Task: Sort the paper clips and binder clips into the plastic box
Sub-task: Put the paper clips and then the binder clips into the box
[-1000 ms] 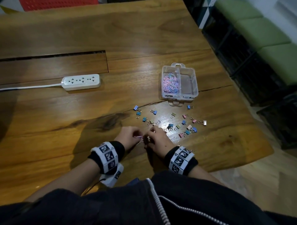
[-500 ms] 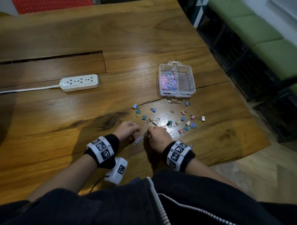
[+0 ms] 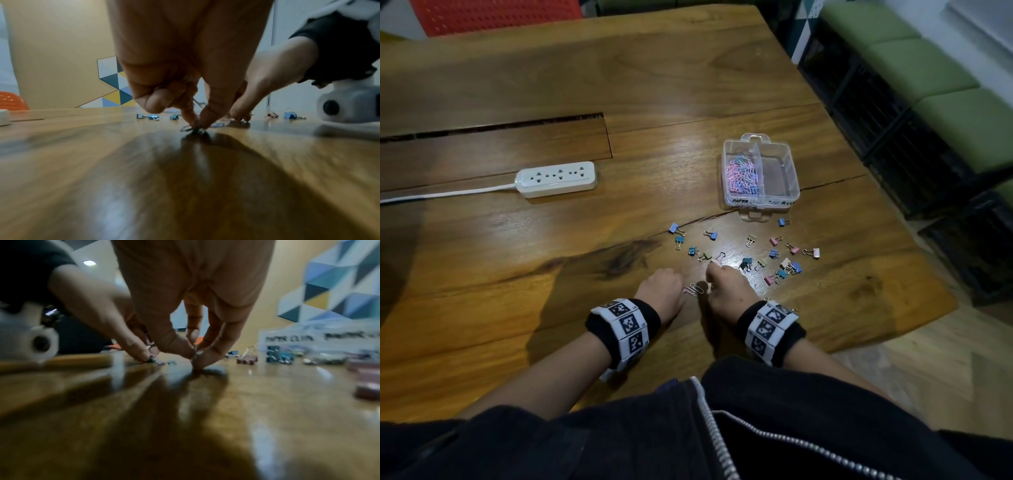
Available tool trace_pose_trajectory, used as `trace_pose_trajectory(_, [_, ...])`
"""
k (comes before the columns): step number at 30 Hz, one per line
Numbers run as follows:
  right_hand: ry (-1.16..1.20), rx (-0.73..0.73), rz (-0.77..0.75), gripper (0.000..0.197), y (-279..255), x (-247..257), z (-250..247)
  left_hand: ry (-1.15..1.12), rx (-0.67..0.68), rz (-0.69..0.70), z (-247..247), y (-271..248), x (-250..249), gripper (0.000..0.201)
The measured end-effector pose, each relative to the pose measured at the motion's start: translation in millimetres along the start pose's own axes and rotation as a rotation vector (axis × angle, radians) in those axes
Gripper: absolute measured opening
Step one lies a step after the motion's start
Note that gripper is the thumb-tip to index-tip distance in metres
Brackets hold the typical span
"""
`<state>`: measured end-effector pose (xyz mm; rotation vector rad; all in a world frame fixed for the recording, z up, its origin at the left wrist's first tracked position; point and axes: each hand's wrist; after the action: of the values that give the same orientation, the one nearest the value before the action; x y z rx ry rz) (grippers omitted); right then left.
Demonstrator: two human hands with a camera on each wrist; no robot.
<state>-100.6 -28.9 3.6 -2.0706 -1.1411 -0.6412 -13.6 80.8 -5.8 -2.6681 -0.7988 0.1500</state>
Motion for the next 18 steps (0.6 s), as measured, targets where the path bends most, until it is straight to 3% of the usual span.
trace_pose_trajectory(3, [0.291, -0.055, 0.133, 0.021, 0, -5, -11, -0.052, 0.014, 0.003, 1, 2, 6, 0.027])
trace_pose_trajectory(5, [0.482, -0.121, 0.203, 0.024, -1, -9, -17, -0.232, 0.064, -0.040, -1, 5, 12, 0.023])
trace_pose_trajectory(7, [0.769, -0.169, 0.242, 0.028, -3, -9, -21, -0.569, 0.129, -0.136, -3, 9, 19, 0.019])
trace_pose_trajectory(10, [1.186, -0.097, 0.308, 0.027, -3, -8, -22, -1.318, 0.219, -0.309, -10, 7, 26, 0.026])
trace_pose_trajectory(12, [1.326, -0.012, 0.354, 0.023, -2, -7, -20, -1.611, 0.264, -0.291, -16, 5, 30, 0.018])
trace_pose_trajectory(15, [1.413, 0.036, 0.444, 0.021, -2, -6, -17, -1.715, 0.303, -0.236, -18, 3, 35, 0.017])
trace_pose_trajectory(18, [1.564, 0.022, 0.518, 0.022, -2, -4, -14, -1.443, 0.286, -0.254, -14, 2, 31, 0.028])
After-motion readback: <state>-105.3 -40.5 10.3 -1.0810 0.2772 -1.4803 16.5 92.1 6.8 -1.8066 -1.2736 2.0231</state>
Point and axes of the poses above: each hand's wrist, its own y-axis towards the middle knuckle, its own z-axis out of the palm, x = y × z, and after that the axes turned 14 degrees about y, right-handed
